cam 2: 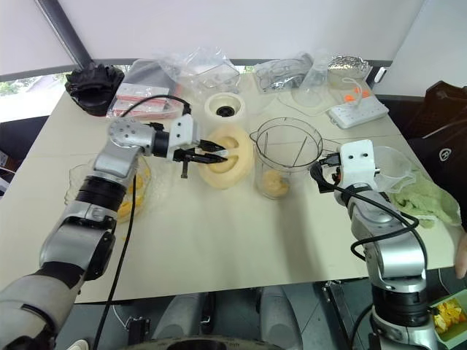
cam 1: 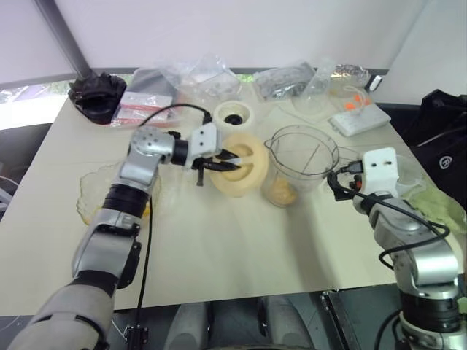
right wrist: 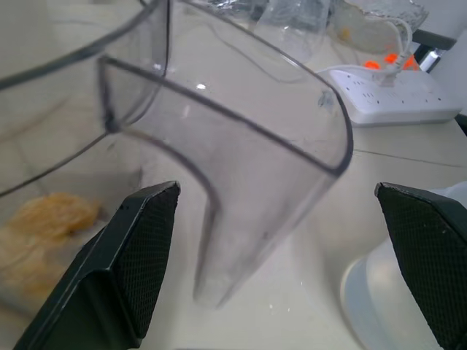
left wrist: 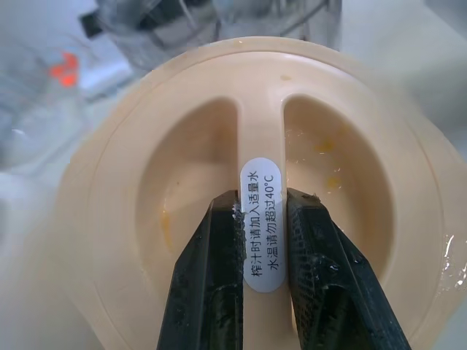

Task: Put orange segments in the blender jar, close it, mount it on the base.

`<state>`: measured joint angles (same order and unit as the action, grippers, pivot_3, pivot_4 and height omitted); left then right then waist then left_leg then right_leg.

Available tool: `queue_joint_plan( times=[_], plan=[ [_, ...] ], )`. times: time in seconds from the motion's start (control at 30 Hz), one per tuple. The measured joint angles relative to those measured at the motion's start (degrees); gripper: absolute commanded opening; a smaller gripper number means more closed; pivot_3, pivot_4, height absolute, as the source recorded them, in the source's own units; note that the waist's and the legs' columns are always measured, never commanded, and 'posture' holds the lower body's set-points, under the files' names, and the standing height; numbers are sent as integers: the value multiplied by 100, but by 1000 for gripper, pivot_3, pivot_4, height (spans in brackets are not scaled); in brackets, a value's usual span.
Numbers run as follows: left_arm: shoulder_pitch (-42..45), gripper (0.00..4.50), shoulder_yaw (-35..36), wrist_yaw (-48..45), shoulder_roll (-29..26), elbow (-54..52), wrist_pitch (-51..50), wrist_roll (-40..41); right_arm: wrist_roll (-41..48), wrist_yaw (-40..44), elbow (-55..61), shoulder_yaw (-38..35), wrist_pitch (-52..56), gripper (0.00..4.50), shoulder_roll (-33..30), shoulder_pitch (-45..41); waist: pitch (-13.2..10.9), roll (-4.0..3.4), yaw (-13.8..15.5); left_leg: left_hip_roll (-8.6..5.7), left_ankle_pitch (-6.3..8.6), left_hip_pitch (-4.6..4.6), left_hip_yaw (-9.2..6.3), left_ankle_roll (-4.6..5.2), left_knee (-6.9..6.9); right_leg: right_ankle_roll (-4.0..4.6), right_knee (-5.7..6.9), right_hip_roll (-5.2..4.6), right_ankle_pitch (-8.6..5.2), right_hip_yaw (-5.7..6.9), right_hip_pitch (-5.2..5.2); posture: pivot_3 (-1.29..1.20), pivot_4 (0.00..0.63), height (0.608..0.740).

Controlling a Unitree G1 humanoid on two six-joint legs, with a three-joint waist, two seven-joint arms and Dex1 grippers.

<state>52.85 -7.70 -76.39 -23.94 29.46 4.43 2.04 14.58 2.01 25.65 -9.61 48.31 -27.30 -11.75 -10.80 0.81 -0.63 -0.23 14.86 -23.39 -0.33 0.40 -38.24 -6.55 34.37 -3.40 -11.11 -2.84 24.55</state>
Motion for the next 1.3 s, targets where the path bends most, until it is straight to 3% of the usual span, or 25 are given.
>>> queue_joint_plan(
  times=[0.2, 0.37, 0.53, 0.8, 1.03, 1.3],
  plan=[
    [575, 247, 343, 40, -540, -172, -694, 494, -10, 22, -256, 12, -184, 1129, 525, -316, -1, -2, -25, 0, 0, 2, 0, 0, 0, -1, 5, 4, 0, 0, 3, 0, 150, 740],
    [1672, 247, 666, 41, -577, 46, -1015, 888, -48, -51, -237, 12, -121, 1129, 801, -436, -2, 1, -14, -2, 0, -2, -1, 0, 0, -2, -3, 3, 0, 1, 1, 0, 150, 740],
    [2175, 247, 616, 6, -213, 359, -1191, 1005, -45, -56, -206, 81, 13, 1129, 1060, -499, -4, -3, -69, 2, -1, 0, 0, 0, 4, -3, 7, 12, 1, 0, 8, 0, 150, 740],
    [2225, 247, 171, -540, 144, 361, -1394, 1099, 3, -111, 74, 435, 423, 1129, 1516, -559, -7, -6, -54, 4, -1, -8, 0, 0, 6, -2, 66, 17, -2, -8, 48, 0, 150, 740],
    [1914, 247, -410, -1235, 34, 235, -1291, 955, -29, -114, 336, 698, 520, 1129, 1593, -510, -8, -7, -61, 5, -1, -10, 1, 0, 6, -1, 74, 18, -3, -9, 56, 0, 150, 740],
    [1709, 247, -849, -1347, -87, 445, -729, 419, -35, -62, 427, 845, 633, 1129, 1614, -471, -8, -6, -41, 5, -1, -12, 2, 0, 5, 0, 74, 18, -3, -10, 57, 0, 150, 740]
  ],
)
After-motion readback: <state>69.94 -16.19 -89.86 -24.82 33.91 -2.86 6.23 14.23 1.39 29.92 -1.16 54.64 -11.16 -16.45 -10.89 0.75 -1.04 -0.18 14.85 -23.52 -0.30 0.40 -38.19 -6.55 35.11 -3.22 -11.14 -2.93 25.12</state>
